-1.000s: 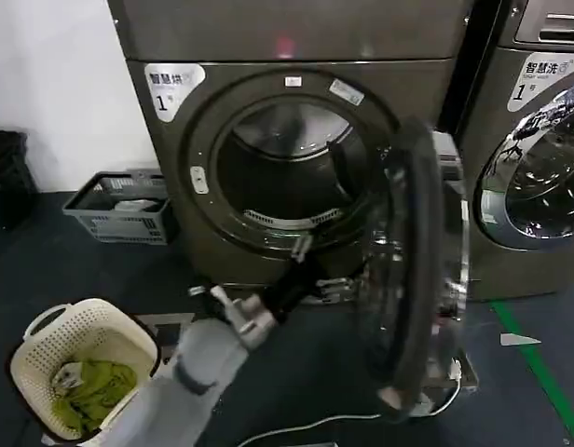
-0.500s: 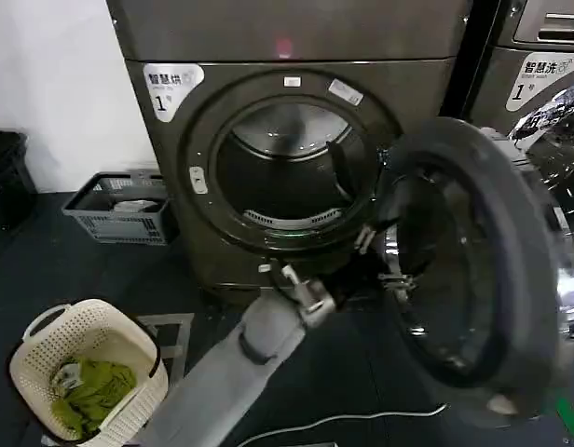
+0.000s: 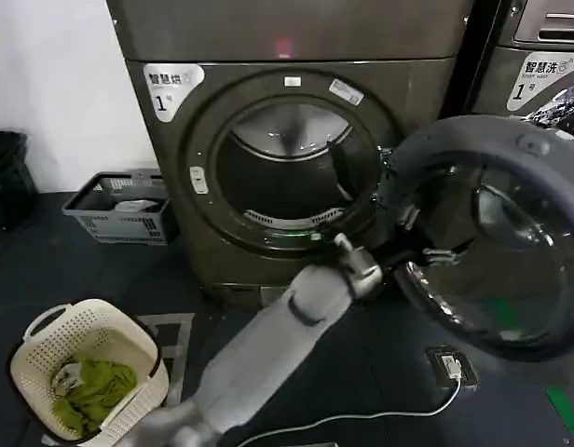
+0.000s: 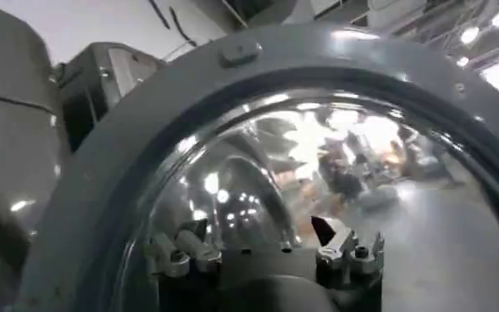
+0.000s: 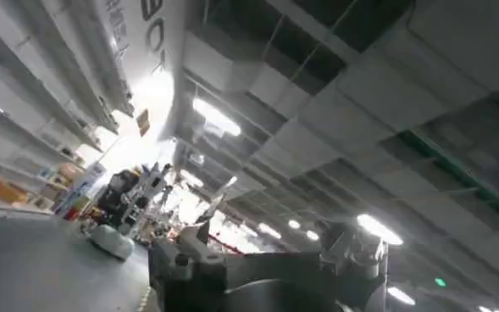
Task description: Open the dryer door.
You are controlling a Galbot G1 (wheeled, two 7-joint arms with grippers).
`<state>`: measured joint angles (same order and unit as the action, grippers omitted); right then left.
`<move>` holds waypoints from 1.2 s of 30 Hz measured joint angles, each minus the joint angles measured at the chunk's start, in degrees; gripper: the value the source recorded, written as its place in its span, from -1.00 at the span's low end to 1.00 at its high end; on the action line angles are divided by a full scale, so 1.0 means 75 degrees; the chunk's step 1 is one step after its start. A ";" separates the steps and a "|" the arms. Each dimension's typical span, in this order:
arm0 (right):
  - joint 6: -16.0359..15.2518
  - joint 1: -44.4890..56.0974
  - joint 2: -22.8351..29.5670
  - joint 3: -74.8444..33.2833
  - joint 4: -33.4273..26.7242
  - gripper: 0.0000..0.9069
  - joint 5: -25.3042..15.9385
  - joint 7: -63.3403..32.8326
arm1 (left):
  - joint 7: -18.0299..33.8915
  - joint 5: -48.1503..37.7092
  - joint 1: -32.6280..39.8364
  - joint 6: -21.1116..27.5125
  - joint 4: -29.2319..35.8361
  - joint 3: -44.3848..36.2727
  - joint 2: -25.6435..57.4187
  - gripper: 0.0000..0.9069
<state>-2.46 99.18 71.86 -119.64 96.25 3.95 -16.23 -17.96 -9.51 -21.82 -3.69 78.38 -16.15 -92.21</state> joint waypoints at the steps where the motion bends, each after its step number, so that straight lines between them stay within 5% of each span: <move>1: 0.0007 -0.0007 -0.0001 0.0013 0.0010 1.00 -0.0001 0.0007 | 0.0007 0.0004 0.0073 0.0001 -0.0137 0.0001 0.0006 1.00; 11: 0.0039 -0.0057 -0.0062 0.0065 -0.0004 1.00 0.0000 0.0038 | -0.0001 0.0051 0.0448 -0.0002 -0.0868 0.0045 0.0003 1.00; 24: 0.0308 -0.0128 -0.0243 0.0092 -0.0177 1.00 0.0049 0.0292 | -0.0014 -0.0064 0.0255 0.0277 -0.0631 0.0030 0.0002 1.00; 36: 0.0480 -0.0275 -0.0590 0.0222 -0.0417 1.00 0.0282 0.0652 | 0.0069 -0.0513 -0.0697 0.1251 0.1704 -0.0271 0.0607 1.00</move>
<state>1.15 97.12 67.44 -117.97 93.12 6.07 -11.34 -17.44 -13.36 -27.04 5.69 91.16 -18.18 -87.65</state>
